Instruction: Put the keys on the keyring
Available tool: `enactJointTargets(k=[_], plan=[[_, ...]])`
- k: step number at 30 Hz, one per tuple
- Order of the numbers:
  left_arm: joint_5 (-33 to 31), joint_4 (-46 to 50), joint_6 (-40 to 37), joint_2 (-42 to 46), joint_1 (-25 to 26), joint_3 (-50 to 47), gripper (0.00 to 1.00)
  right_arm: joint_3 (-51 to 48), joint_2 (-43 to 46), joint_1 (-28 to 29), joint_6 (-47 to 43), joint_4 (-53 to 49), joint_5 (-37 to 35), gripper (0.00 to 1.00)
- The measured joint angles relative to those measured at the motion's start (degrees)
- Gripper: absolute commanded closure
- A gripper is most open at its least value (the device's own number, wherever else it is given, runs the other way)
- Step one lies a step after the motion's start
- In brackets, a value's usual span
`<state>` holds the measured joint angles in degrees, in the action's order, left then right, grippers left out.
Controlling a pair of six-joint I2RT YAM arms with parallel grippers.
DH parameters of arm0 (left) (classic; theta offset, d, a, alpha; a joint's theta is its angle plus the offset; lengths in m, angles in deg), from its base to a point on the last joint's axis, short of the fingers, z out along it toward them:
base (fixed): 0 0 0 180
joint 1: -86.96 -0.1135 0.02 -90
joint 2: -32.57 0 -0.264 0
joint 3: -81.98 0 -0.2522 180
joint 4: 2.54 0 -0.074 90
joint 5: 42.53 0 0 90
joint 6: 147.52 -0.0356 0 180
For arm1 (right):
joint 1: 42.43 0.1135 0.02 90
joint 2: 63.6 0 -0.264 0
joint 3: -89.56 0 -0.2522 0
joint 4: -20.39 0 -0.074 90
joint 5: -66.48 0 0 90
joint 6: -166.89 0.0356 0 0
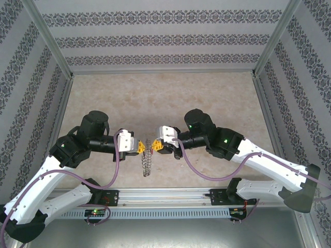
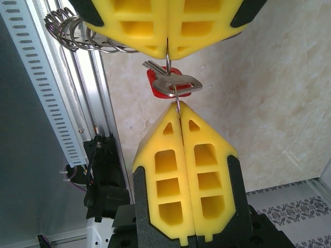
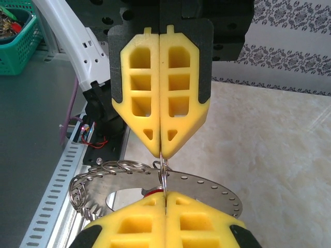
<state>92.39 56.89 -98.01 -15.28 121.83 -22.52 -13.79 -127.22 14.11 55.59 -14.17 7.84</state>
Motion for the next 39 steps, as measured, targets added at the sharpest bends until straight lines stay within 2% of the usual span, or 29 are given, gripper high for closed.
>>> enactJointTargets(k=[39], plan=[[0.9,0.0,0.2,0.0,-0.5,0.0,1.0,0.4,-0.7,0.0,-0.1,-0.4,0.4,1.0]])
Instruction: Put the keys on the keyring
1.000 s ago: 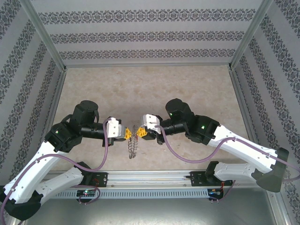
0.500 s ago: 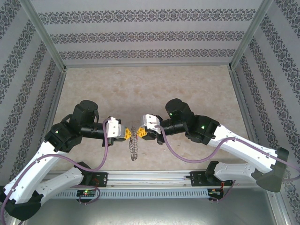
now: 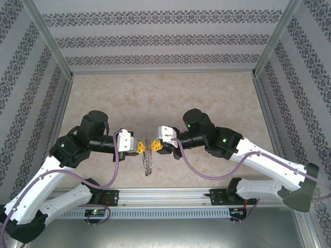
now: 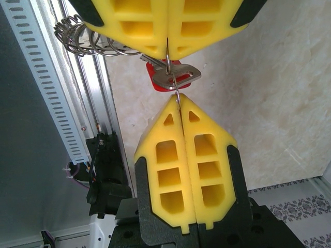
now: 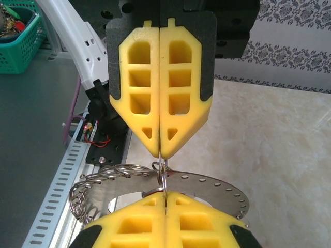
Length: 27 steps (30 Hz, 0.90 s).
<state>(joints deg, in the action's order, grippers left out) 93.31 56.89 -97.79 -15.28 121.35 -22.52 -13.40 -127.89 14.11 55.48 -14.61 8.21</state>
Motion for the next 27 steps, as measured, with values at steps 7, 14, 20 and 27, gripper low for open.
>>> enactJointTargets(k=[7,14,20,27], plan=[[0.0,0.0,0.0,0.0,0.0,0.0,1.0,0.0,0.3,0.0,0.0,0.0,-0.2,1.0],[0.0,0.0,0.0,0.0,0.0,0.0,1.0,0.0,0.3,0.0,0.0,-0.2,-0.2,1.0],[0.0,0.0,0.0,0.0,-0.4,0.0,1.0,0.0,0.0,0.0,0.0,-0.4,-0.2,1.0],[0.2,0.0,0.0,0.0,-0.6,0.0,1.0,0.0,0.0,0.0,0.0,-0.8,-0.2,1.0]])
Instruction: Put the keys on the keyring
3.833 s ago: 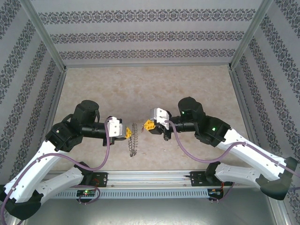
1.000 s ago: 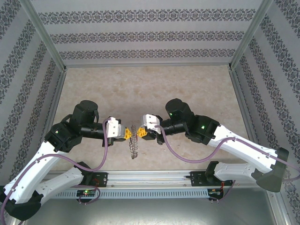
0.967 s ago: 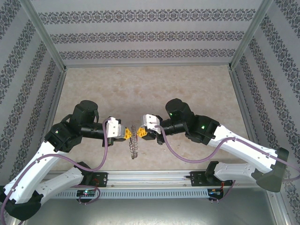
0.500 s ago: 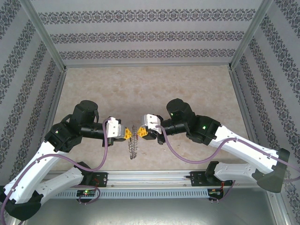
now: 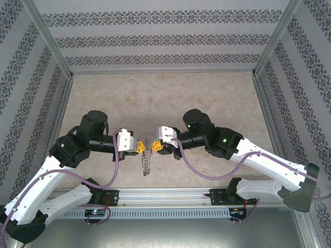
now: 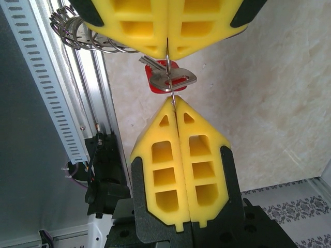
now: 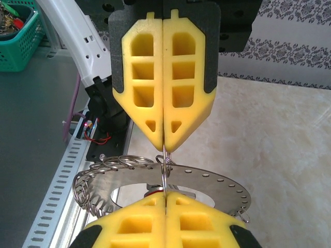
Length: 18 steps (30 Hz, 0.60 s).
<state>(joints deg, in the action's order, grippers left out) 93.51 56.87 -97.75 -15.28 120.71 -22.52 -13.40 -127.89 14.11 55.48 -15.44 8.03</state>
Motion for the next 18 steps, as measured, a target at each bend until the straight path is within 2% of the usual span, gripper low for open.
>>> enactJointTargets(k=[18], plan=[[0.0,0.0,0.1,0.0,-0.1,0.0,1.0,0.5,-0.9,0.0,0.0,0.0,0.0,1.0]])
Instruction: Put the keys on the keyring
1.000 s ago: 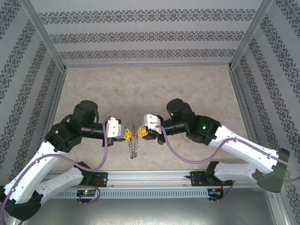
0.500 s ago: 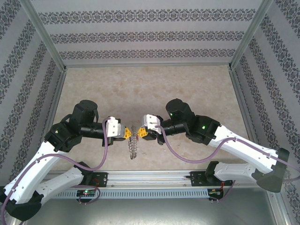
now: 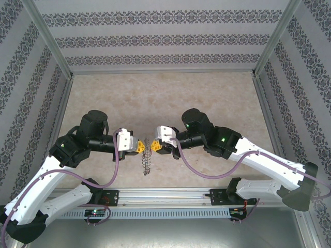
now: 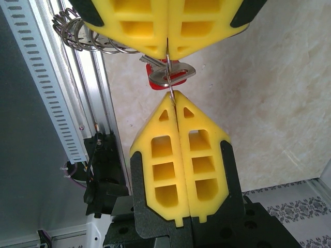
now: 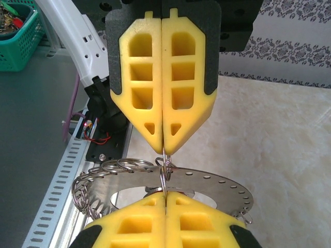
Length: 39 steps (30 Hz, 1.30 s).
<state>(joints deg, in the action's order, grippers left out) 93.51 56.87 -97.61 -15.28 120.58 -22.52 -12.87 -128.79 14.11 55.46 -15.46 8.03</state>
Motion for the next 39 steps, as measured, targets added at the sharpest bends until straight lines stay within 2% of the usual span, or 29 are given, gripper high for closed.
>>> enactJointTargets(k=[39], plan=[[0.0,0.0,0.0,0.0,0.0,0.0,1.0,0.2,0.6,0.0,-1.0,-0.6,0.0,1.0]])
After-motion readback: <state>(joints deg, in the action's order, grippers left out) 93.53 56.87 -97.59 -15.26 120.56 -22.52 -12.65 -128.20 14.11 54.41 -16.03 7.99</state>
